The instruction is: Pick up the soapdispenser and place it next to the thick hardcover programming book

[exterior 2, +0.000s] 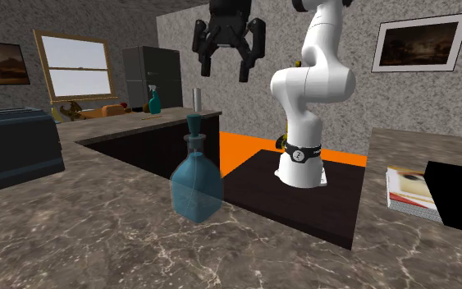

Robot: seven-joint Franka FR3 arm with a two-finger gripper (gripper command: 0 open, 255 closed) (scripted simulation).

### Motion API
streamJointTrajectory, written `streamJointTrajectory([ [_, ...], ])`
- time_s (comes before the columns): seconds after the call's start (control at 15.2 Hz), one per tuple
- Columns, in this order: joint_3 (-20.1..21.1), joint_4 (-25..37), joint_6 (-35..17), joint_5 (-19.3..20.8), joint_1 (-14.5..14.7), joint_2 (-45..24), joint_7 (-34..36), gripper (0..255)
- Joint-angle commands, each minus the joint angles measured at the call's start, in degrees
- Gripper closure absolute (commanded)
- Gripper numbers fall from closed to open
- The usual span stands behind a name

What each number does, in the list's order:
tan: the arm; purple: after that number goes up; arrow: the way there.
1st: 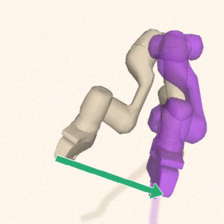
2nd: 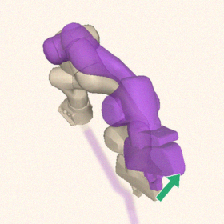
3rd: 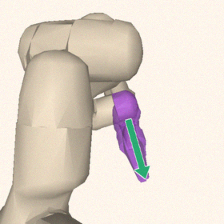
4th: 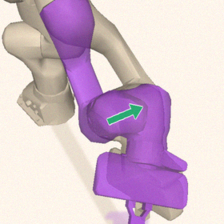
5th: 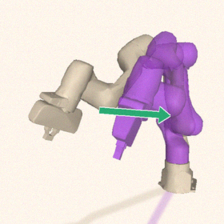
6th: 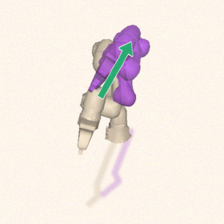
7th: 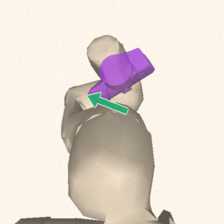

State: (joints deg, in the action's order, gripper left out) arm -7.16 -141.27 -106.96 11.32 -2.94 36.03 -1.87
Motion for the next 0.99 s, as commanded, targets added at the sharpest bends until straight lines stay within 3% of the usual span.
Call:
streamJointTrajectory([
  [0.0,-1.04,-1.58,-4.47,0.94,-0.7,-2.44,0.17,0],
  [0.2,-2.77,-3.12,-10.74,2.32,-1.83,-6.61,0.19,0],
  [0.73,-3.82,-6.92,-17.41,3.27,-2.32,-9.41,0.43,0],
  [0.92,-3.82,-6.93,-17.41,3.27,-2.32,-9.41,0.43,0],
])
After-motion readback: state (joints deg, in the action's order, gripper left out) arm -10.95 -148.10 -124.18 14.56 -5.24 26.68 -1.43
